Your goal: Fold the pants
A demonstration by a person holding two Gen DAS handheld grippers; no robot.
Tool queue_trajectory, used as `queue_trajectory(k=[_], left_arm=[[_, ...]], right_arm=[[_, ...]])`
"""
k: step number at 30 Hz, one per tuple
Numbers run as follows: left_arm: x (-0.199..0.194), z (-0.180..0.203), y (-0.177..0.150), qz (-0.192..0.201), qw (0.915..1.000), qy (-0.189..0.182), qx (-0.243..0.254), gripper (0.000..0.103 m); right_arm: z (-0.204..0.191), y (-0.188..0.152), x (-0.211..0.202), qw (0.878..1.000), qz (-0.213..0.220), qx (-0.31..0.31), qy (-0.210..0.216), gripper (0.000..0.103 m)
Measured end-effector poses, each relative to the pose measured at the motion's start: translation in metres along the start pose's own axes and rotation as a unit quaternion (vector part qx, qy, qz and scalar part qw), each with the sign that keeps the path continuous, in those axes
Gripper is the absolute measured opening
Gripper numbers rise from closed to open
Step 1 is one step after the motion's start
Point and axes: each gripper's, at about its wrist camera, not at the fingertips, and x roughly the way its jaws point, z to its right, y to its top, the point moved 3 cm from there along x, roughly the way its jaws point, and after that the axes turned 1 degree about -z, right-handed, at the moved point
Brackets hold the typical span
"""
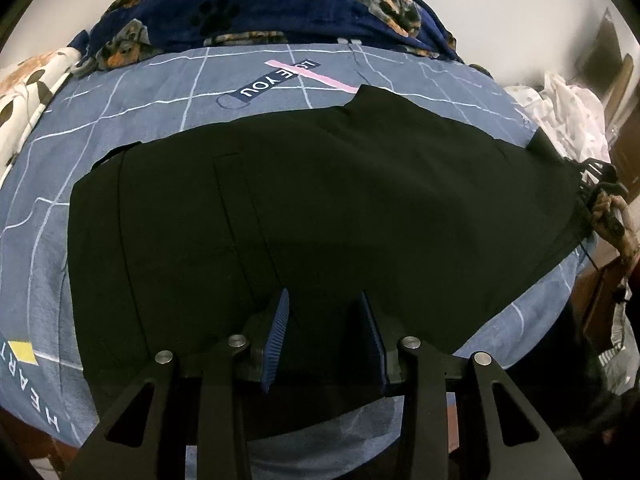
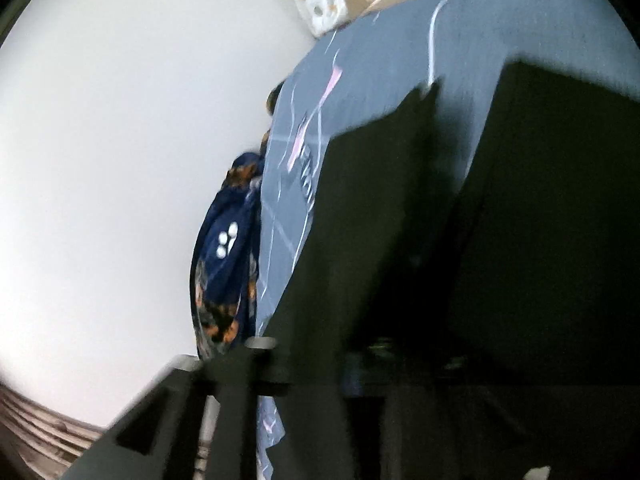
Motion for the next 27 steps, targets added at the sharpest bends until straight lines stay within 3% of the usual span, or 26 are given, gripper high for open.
queue_trajectory(k=[6,13,19,24,27], left_arm=[[0.000,-0.001,0.000,-0.003,1.0000,-0.002,-0.002,0.039],[0.001,0.000,0.001,-0.003,1.0000,-0.001,0.003,0.039],[0.001,-0.001,0.003,-0.006,0.9999,0.001,0.009,0.039],[0.001,-0.001,0.003,-0.006,0.9999,0.001,0.010,0.039],[0.002,-0.001,0.003,-0.007,0.9999,-0.002,0.009,0.039]], right_arm=[[-0.004,-0.004,-0.065,0.998,0.052,-0.039,0.010,0.005],[0.069,-0.005,-0.113,0.998,0.059,0.001,-0.029,0.005],[0.080,-0.005,-0.115,0.998,0.064,0.001,-0.017,0.005],[0.064,-0.009,-0.121,0.997,0.062,-0.020,-0.033,0.004],[0.073,-0.010,-0.123,0.997,0.062,-0.008,-0.039,0.004]])
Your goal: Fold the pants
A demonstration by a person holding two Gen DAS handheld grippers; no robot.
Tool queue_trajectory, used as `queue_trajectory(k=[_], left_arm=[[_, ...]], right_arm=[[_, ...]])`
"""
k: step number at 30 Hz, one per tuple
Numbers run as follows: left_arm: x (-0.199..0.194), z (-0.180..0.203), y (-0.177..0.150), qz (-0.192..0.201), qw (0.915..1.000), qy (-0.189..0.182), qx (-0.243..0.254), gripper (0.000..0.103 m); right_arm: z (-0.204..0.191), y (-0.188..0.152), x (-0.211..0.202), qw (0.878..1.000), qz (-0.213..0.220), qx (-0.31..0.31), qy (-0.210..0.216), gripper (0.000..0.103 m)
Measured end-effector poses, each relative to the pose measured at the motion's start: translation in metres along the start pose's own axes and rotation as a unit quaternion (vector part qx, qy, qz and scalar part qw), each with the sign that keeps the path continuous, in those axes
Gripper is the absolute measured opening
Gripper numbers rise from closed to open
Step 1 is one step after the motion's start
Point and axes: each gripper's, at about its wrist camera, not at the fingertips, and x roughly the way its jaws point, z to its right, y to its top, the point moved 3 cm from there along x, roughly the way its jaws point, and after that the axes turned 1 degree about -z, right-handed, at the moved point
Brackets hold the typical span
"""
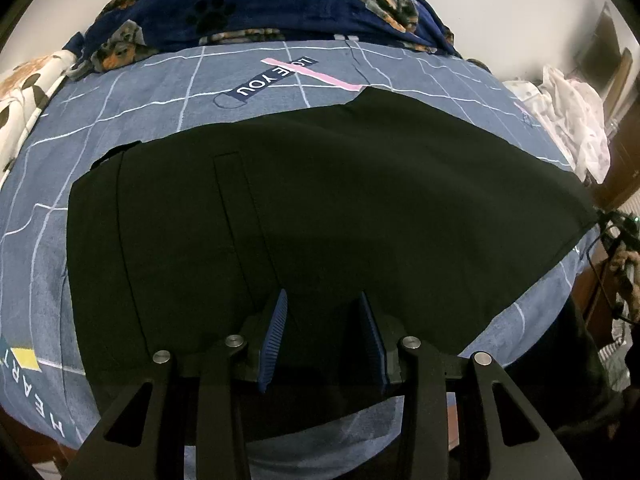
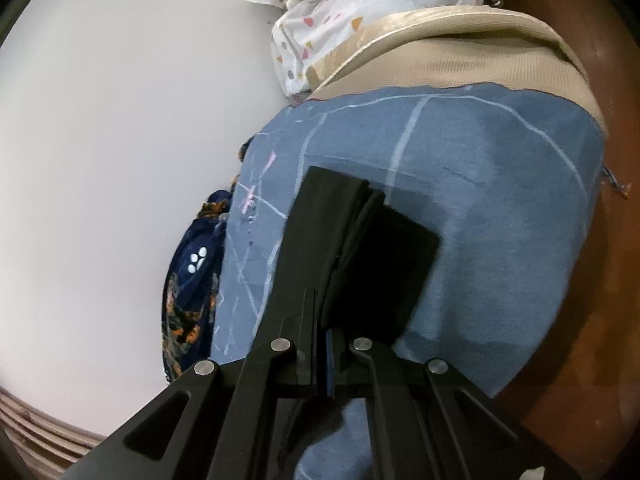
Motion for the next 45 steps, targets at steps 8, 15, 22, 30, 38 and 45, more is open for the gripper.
queue_trajectory(k=[8,15,22,30,38,45], left_arm=[[0.000,-0.001,0.001,-0.003,0.9998,-0.015,0.008,0.050],[0.005,0.020,-0.003,-0.005,0.9983,0.010,0.057,0.075],[-0.001,0.017,-0.001,0.017,0.9988,-0.013,0.043,0.077],[-0.039,0.007,0.014,0.079,0.9966,-0.023,0.007,0.077],[-0.048,-0.018,0.013,0.082,0.9961,-0.005,-0.030,0.077],[-0.078,-0.065,0.007,0.114,0.9881,0.010,-0.103,0.077]], right_arm=[[0.008,0.004,-0.001,0.999,-0.006,0.027,0.019,0.002],[0.021,0.025,-0.042,0.995,0.060,0.071,0.046,0.018],[0.020,0.042,-0.063,0.996,0.068,0.044,0.031,0.021],[0.006,0.036,-0.031,1.000,0.028,0.008,-0.011,0.022],[0.023,0.035,-0.052,0.997,0.046,0.063,0.017,0.033],[0.006,0.031,-0.038,1.000,0.014,0.016,0.012,0.039]])
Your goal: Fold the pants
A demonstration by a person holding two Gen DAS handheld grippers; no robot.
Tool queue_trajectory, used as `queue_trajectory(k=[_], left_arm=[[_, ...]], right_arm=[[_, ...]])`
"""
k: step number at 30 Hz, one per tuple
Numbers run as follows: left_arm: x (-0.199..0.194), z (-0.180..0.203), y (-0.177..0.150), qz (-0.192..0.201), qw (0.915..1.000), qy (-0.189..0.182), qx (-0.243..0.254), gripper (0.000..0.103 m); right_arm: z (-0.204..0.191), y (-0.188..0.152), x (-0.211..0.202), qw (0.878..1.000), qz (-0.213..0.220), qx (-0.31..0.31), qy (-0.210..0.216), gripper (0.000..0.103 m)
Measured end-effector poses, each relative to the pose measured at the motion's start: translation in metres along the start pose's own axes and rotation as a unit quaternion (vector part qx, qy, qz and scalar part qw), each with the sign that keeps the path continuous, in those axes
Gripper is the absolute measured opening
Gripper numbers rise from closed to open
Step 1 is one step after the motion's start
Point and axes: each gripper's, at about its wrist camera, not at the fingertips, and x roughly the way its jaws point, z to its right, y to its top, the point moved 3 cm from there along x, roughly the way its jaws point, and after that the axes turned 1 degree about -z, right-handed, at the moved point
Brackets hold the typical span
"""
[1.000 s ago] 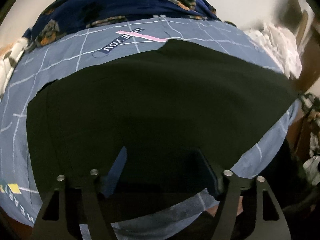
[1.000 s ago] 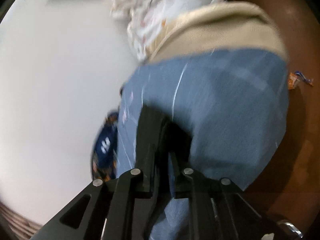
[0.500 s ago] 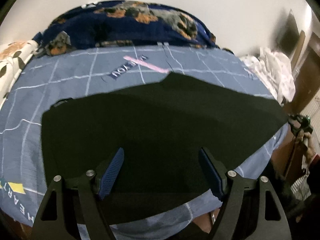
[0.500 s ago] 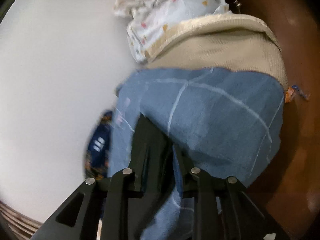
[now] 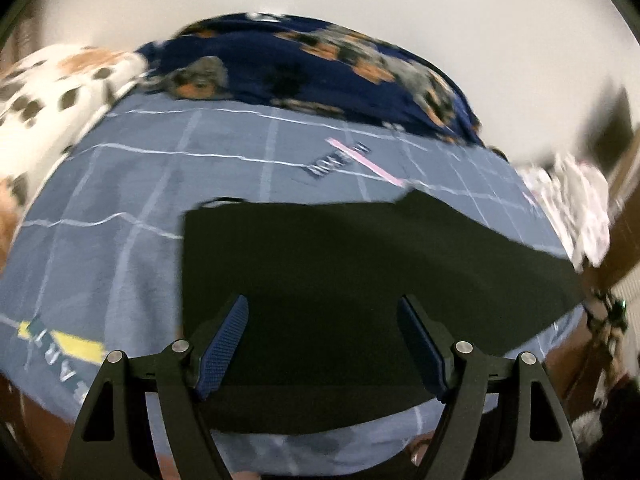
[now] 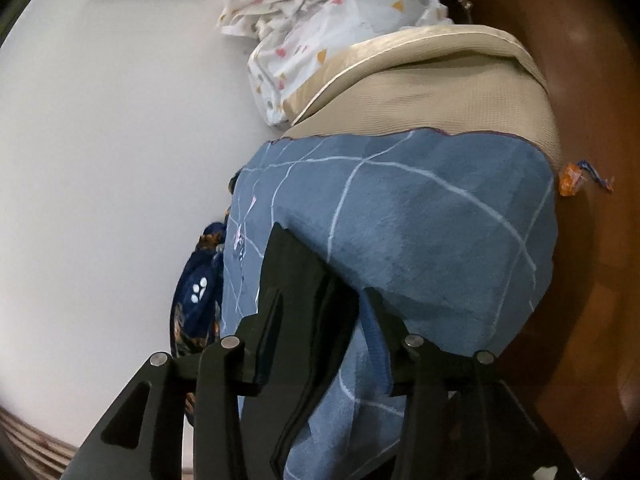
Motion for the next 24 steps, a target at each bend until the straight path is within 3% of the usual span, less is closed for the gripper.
queue_trajectory(k=[5,8,13,18,22,24], left_arm=[[-0.021,-0.047,-0.007,0.003,0.9981,0.027,-0.055,0.077],[-0.032,-0.075,-0.016,-0.014,0.9955,0.023,-0.091,0.077],[-0.038,-0.096,-0.042,-0.051,0.9930,0.022,-0.105,0.077],[-0.031,-0.090,-0.064,-0.087,0.9885,-0.039,-0.117,0.077],[-0.023,-0.068,-0.070,-0.119,0.9867,-0.070,-0.086,0.076],[-0.018,-0.059,-0.072,-0.129,0.9853,-0.079,-0.078,0.068]], right_arm=[[-0.012,-0.010,0.018,0.999,-0.034,-0.036,-0.011,0.036],[-0.011,-0.013,0.025,0.998,-0.042,-0.046,-0.031,0.017],[-0.009,-0.015,0.026,0.998,-0.034,-0.049,-0.035,0.014],[-0.008,-0.015,0.027,0.998,-0.031,-0.035,-0.031,0.014],[0.002,-0.015,0.025,0.999,-0.031,0.008,-0.006,0.014],[0.000,-0.016,0.025,1.000,-0.029,0.006,-0.008,0.015]])
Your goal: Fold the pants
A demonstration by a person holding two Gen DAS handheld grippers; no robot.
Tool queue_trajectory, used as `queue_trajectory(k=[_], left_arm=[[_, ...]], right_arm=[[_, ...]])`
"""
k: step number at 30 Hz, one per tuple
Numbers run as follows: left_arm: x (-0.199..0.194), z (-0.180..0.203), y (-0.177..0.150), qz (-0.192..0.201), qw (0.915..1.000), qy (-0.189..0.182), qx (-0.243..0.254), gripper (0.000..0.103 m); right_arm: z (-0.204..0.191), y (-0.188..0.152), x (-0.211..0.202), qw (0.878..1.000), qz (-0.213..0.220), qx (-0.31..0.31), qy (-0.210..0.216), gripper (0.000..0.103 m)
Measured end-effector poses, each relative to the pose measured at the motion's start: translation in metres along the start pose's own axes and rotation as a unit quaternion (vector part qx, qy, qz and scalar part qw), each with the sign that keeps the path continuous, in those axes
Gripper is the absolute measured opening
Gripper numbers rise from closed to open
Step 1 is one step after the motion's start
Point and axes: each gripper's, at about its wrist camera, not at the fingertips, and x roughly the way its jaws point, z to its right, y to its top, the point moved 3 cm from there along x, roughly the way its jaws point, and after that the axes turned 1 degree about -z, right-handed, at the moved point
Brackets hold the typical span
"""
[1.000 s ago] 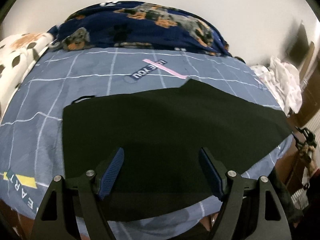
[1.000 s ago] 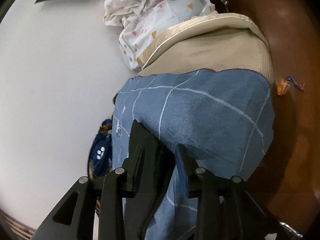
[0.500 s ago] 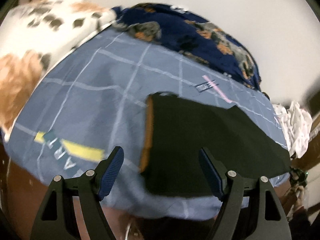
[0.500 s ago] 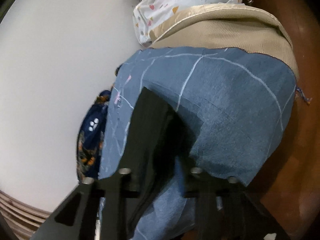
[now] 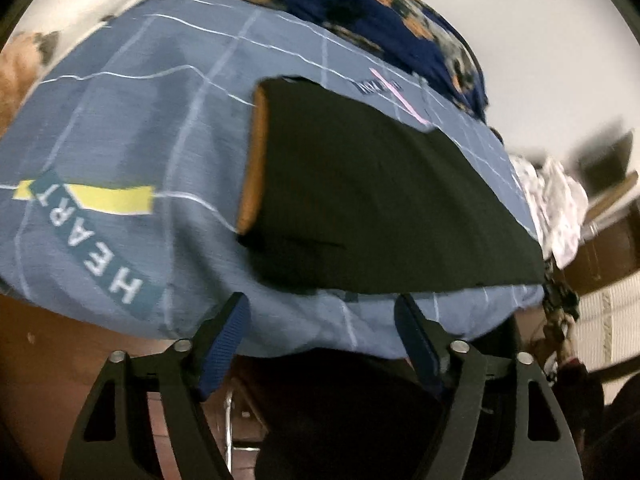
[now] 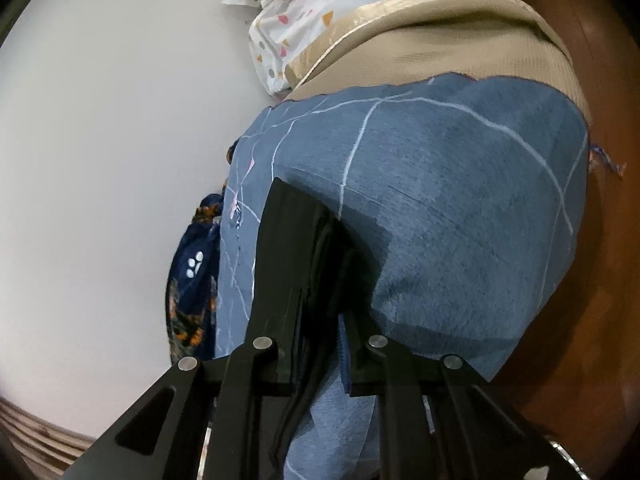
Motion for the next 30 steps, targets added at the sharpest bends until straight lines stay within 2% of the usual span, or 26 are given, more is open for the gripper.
queue_trajectory(k=[1,3,5,8,12,15,20,26,27,30], left_arm=[[0.004,0.001,0.000,-0.006,1.0000,0.002,0.000,0.066],[0.013,-0.001,0.004,-0.019,0.9997,0.009,-0.010,0.052],[0.019,-0.007,0.006,-0.025,0.9991,0.004,-0.034,0.048],[0.021,-0.007,0.010,-0.014,0.9991,0.009,-0.040,0.033],[0.015,0.000,0.013,0.009,0.9994,0.013,-0.031,0.022],[0.010,0.004,0.016,0.016,0.9992,0.020,-0.031,0.021],[0.006,0.000,0.021,0.014,0.9985,-0.006,-0.053,0.020],[0.009,-0.002,0.023,0.011,0.9979,-0.015,-0.062,0.021],[0.011,-0.004,0.023,0.004,0.9971,-0.020,-0.073,0.024],[0.012,-0.010,0.024,0.003,0.9945,-0.042,-0.096,0.025]], right_arm=[[-0.002,-0.001,0.000,1.000,0.001,-0.006,-0.004,0.015],[-0.004,-0.002,0.001,1.000,0.001,-0.013,-0.009,0.016],[-0.005,-0.002,0.002,1.000,0.000,-0.011,-0.009,0.016],[-0.004,-0.002,0.002,1.000,0.000,-0.007,-0.006,0.016],[-0.004,-0.001,0.003,1.000,0.000,-0.007,-0.006,0.016],[-0.004,-0.001,0.003,1.000,0.000,-0.004,-0.005,0.016],[-0.001,0.000,0.004,1.000,0.001,0.007,0.004,0.016],[-0.002,0.001,0.004,1.000,0.001,0.002,0.000,0.016],[-0.002,0.001,0.004,1.000,0.001,0.003,0.000,0.016],[-0.002,0.001,0.004,1.000,0.001,0.002,0.000,0.016]])
